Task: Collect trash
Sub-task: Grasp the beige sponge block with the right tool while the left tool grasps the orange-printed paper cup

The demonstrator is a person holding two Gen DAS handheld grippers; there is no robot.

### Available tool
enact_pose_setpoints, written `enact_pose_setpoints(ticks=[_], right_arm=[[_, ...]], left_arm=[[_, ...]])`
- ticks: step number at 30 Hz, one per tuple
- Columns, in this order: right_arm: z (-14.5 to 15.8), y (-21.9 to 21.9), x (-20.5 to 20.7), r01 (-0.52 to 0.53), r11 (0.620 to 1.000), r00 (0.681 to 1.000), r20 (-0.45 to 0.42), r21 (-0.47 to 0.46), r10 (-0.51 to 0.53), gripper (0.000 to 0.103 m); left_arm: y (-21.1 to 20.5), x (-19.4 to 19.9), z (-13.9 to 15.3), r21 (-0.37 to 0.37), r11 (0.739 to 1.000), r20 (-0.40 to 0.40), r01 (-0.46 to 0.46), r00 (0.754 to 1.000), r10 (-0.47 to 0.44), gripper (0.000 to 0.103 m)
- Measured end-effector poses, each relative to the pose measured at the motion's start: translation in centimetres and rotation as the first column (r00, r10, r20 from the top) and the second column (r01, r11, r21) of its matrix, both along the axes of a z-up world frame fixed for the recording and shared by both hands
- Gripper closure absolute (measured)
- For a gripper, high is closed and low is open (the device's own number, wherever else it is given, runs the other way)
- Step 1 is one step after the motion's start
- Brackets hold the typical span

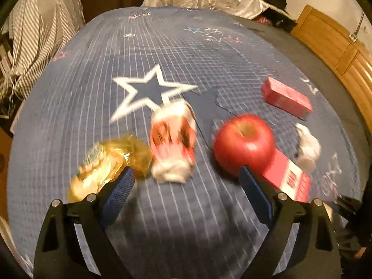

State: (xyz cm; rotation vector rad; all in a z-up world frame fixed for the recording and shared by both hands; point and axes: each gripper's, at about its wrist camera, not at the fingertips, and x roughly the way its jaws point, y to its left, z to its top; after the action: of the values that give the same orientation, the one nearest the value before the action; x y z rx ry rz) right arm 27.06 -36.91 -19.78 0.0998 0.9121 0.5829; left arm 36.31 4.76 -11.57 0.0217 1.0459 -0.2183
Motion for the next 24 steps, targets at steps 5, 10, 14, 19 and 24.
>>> enact_pose_setpoints(ticks=[5, 10, 14, 19, 24], right_arm=[[-0.2, -0.4, 0.4, -0.003, 1.0, 1.0, -0.008, 0.03, 0.003, 0.058], [-0.4, -0.6, 0.6, -0.004, 0.999, 1.0, -0.012, 0.046, 0.004, 0.058], [-0.5, -0.9, 0.7, -0.004, 0.999, 1.0, -0.012, 0.052, 0.005, 0.058], [-0.4, -0.7, 0.5, 0.0, 0.999, 1.0, -0.004, 0.047, 0.0, 0.058], [-0.1, -0.7, 0.0, 0.017, 0.999, 1.0, 0.019, 0.039, -0.018, 0.067]], left_arm=[[-1.2, 3.6, -1.0, 0.12, 0.99, -0.086, 0.069, 0.995, -0.059, 0.015], [-1.6, 5.0, -1.9, 0.188, 0.973, -0.128, 0.13, 0.986, -0.107, 0.017], [-2.3, 4.8, -3.0, 0.221, 0.961, -0.14, 0.164, 0.981, -0.135, 0.033], [-2.6, 4.1, -4.1, 0.224, 0.966, -0.106, 0.133, 0.988, -0.112, 0.051], [-1.5, 1.8, -3.1, 0.145, 0.985, -0.044, 0.092, 0.995, -0.087, 0.058]])
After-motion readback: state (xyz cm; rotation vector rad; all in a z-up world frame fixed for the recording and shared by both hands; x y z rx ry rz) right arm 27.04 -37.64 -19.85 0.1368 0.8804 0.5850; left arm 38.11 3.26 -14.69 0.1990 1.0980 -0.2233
